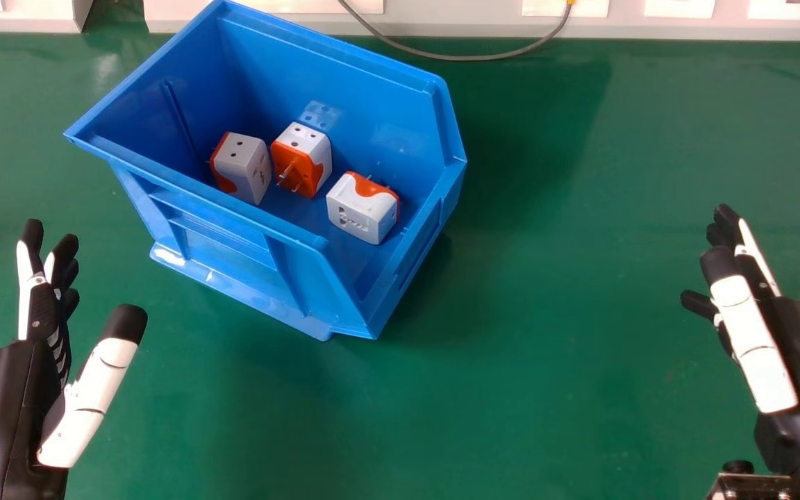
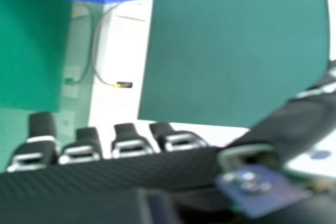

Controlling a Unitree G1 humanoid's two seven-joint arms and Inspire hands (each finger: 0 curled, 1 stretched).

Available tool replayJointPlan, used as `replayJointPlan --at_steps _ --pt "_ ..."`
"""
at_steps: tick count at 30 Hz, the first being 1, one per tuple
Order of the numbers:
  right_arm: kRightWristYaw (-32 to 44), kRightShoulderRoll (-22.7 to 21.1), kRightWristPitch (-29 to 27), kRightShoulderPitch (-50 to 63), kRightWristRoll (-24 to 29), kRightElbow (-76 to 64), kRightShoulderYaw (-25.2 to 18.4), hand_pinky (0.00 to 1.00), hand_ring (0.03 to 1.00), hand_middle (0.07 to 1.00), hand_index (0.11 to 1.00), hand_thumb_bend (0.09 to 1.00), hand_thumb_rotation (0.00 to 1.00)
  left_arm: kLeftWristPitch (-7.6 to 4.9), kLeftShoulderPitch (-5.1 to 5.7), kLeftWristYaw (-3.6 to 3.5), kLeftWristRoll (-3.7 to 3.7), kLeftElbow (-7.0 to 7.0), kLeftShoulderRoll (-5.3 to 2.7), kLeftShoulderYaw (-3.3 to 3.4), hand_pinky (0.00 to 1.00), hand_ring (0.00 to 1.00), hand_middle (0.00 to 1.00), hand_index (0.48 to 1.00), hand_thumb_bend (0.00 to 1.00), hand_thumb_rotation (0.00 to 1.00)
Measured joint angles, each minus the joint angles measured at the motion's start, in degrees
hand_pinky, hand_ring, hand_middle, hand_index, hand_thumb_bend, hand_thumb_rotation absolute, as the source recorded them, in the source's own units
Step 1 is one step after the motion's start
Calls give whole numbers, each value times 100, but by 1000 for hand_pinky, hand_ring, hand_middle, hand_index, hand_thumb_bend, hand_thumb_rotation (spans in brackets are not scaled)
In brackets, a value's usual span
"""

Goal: Pick all objects and put in blue box

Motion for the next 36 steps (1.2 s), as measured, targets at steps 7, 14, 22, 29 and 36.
replayJointPlan --at_steps 7,14,22,29,36 --pt "0 0 -1 1 -1 0 0 871 992 996 973 453 1000 67 46 0 -44 -149 -1 0 1000 1000 1000 1000 776 807" --pt "-1 1 -1 -14 -10 0 1 869 991 995 972 452 1000 83 -20 -1 -45 -115 5 0 1000 1000 1000 1000 777 805" --pt "-3 6 -2 -25 -41 1 1 867 989 990 969 447 1000 81 -25 -1 -38 -108 6 0 1000 1000 1000 1000 777 804" --pt "-3 34 -18 25 -34 1 1 869 991 989 969 446 1000 61 24 16 37 -102 9 19 998 1000 1000 1000 759 808" --pt "-1 50 -74 133 -1 -1 2 872 993 991 971 440 1000 -57 90 69 70 -78 9 77 993 1000 1000 1000 766 809"
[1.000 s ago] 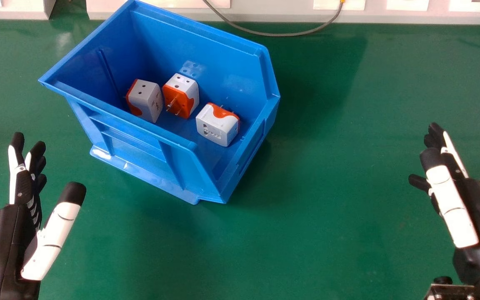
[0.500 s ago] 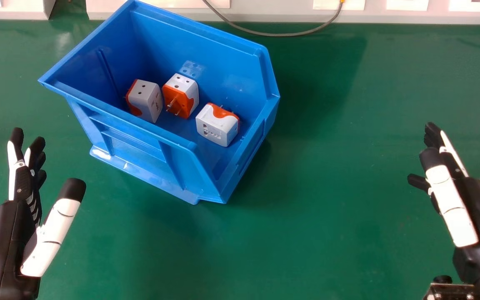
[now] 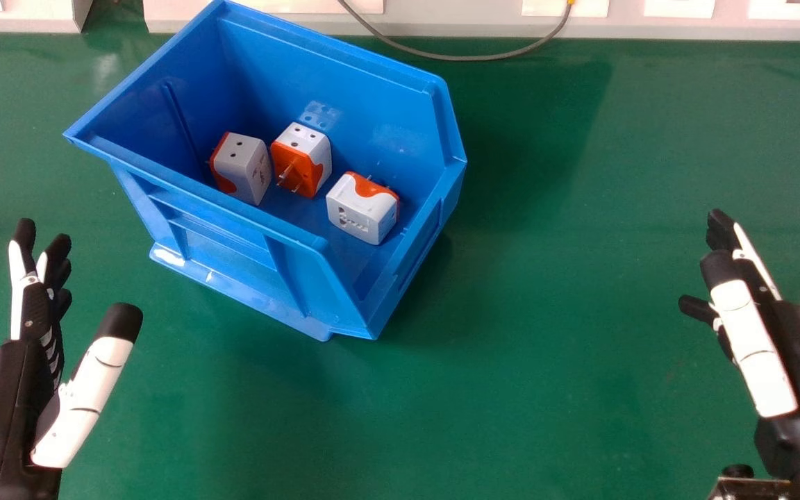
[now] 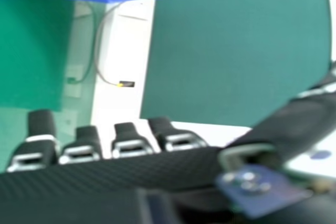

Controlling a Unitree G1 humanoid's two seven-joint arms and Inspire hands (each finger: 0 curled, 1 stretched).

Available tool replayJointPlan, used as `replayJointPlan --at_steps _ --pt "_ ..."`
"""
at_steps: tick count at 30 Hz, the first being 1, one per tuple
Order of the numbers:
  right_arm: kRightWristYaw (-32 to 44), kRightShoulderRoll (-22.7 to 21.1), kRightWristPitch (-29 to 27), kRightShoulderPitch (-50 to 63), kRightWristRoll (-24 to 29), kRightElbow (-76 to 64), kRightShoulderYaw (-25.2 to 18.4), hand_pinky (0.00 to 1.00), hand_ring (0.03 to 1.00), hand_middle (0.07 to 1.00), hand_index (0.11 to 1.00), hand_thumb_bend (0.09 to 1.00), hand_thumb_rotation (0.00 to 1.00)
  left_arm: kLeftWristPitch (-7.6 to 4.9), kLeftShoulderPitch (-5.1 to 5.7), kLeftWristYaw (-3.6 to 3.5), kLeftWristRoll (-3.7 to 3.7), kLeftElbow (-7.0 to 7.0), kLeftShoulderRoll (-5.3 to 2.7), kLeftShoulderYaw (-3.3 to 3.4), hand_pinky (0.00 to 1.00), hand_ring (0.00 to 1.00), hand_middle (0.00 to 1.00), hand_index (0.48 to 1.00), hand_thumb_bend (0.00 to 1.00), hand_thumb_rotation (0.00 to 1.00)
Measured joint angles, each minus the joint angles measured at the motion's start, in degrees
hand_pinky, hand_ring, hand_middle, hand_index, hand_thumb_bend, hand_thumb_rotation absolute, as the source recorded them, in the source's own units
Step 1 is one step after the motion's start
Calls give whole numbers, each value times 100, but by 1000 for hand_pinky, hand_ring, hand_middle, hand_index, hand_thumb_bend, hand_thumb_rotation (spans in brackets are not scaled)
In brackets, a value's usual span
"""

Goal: Pick all objects and put in blue box

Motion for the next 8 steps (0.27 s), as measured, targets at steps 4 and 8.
replayJointPlan --at_steps 4,8 --pt "0 7 -4 90 11 -2 1 872 993 992 971 438 1000 -78 35 19 0 65 -5 42 994 1000 1000 1000 767 809" --pt "1 7 -4 119 17 -74 1 874 995 994 973 443 1000 -83 72 108 6 56 -66 45 999 1000 1000 1000 766 811"
